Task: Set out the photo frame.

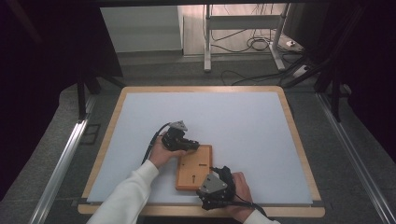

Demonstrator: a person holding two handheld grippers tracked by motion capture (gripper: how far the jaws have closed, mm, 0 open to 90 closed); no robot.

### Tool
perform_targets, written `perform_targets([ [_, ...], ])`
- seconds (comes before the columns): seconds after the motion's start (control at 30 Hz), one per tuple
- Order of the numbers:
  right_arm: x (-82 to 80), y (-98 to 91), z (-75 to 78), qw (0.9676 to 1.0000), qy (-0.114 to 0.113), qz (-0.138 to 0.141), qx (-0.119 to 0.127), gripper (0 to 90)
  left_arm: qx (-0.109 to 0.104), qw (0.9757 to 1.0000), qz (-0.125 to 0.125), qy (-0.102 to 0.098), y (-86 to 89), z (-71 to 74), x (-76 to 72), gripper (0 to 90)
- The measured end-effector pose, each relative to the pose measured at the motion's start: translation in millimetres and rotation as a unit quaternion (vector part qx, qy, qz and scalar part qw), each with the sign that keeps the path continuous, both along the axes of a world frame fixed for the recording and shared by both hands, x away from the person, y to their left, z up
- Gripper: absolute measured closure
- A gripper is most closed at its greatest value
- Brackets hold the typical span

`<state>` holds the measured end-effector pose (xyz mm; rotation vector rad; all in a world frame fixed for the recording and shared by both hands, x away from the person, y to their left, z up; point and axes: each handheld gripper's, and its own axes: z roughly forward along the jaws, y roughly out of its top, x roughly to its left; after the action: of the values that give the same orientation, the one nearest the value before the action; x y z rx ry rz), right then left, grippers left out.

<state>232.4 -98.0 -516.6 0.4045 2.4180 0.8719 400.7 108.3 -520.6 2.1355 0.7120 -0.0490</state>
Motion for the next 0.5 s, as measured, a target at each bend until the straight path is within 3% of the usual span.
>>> perform_targets([
  [0.23,-1.6,15.4,-9.1,0.9989,-0.038,-0.001,-0.028,12.1,-0.008,0.9999,-0.002,0.014,1.4,-0.6,4.0,83.1],
  [0.4,-2.0,19.4,-11.6,0.9976,-0.055,-0.003,-0.042,13.5,-0.008,0.9999,0.001,0.014,1.1,-0.6,3.4,83.1],
  [0.5,-4.5,20.2,-11.6,0.9968,-0.068,0.001,-0.043,19.0,-0.005,0.9999,0.005,0.008,0.5,-0.4,2.3,83.6],
])
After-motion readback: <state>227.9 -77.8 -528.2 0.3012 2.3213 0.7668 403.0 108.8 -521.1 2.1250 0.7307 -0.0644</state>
